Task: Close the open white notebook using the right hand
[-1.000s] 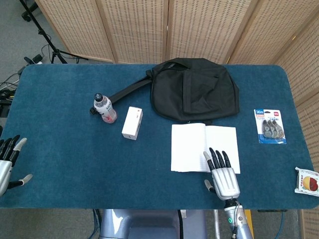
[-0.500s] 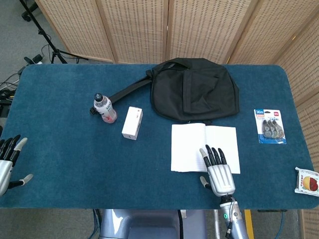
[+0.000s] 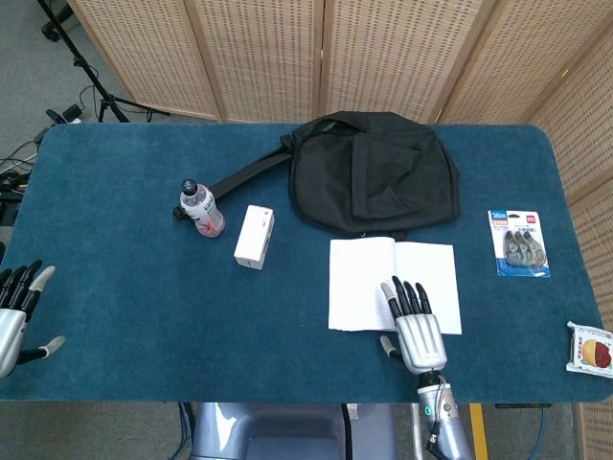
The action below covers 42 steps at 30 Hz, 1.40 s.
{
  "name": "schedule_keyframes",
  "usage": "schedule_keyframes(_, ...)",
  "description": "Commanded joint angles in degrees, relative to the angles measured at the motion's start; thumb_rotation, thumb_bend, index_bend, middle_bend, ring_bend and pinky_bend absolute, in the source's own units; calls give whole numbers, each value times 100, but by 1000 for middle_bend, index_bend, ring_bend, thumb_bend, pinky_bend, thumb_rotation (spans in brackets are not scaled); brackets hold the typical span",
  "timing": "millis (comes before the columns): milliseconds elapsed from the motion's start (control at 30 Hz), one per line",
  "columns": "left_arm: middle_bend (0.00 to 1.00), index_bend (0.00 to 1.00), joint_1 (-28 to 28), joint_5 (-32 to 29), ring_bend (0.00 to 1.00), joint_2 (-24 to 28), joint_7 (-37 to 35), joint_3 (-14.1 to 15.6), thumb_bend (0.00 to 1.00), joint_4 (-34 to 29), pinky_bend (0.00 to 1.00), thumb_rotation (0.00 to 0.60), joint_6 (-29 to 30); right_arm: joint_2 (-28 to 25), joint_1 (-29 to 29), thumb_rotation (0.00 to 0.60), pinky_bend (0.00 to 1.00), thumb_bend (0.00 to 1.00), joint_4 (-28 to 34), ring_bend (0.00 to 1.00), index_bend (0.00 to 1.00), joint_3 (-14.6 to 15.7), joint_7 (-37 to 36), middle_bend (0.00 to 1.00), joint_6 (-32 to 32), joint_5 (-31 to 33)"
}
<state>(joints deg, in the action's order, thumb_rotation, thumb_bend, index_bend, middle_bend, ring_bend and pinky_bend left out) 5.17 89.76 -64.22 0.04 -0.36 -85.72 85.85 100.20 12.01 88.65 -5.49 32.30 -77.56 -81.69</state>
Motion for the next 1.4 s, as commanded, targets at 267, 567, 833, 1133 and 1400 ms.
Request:
schedule_keyframes(267, 0, 0, 5, 16, 0, -5, 3, 10, 66, 1, 0, 554, -1, 132, 71, 600, 0, 311, -230, 0, 0, 12, -94, 0, 109, 127)
schedule_keyframes(567, 0, 0, -4, 43, 0, -3, 5, 17, 66, -7, 0, 552, 37, 195, 135, 600, 0, 311, -346, 0, 0, 10, -146, 0, 168, 193)
schedule_keyframes(833, 0, 0, 2, 60, 0, -11, 14, 27, 66, 1, 0, 552, 31, 243, 193, 600, 0, 311, -434, 0, 0, -35, -178, 0, 214, 278)
schedule_keyframes(1133, 0, 0, -3, 51, 0, -9, 10, 20, 66, -1, 0, 553, 47, 281, 274, 600, 0, 311, -516, 0, 0, -71, -276, 0, 275, 328)
schedule_keyframes(1400, 0, 0, -4, 53, 0, -6, 2, 19, 66, 1, 0, 552, 56, 338, 338, 600, 0, 311, -638, 0, 0, -105, -257, 0, 355, 449)
